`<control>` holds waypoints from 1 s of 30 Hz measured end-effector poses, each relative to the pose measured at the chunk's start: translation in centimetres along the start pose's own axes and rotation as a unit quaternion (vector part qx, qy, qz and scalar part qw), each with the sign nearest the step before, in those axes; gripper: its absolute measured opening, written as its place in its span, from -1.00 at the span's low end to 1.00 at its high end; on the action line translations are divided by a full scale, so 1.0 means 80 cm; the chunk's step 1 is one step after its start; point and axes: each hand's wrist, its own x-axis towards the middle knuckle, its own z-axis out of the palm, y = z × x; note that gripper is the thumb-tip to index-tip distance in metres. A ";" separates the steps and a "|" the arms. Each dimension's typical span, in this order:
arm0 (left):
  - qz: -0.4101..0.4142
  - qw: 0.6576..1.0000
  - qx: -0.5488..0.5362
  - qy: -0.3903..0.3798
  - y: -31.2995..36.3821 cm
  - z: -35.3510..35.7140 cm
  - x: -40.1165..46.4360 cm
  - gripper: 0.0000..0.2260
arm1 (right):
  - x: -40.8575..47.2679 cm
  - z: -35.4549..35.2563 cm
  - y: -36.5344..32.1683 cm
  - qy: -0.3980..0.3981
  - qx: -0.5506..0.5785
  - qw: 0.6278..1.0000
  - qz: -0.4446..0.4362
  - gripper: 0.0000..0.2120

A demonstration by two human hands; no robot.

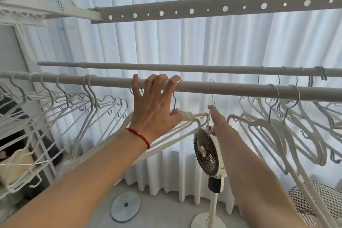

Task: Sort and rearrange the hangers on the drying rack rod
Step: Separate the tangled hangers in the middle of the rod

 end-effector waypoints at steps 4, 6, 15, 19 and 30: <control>0.011 1.000 0.004 -0.008 0.000 0.001 -0.003 -0.33 | -0.040 0.004 0.044 0.016 -0.013 0.999 -0.043 -0.52; 0.020 1.000 0.004 -0.006 -0.002 -0.001 -0.004 -0.29 | -0.066 0.005 0.064 0.019 0.000 0.999 -0.042 -0.50; 0.050 0.996 -0.028 -0.065 -0.015 -0.010 -0.011 -0.15 | -0.208 0.005 0.173 -0.011 0.071 0.996 -0.045 -0.22; 0.056 0.993 -0.076 -0.072 -0.004 -0.026 -0.031 -0.24 | -0.283 -0.004 0.209 0.000 0.024 0.999 -0.038 -0.05; -0.106 0.840 -0.484 -0.222 0.103 -0.101 -0.104 -0.45 | -0.469 -0.055 0.254 0.036 -0.065 0.984 -0.161 -0.43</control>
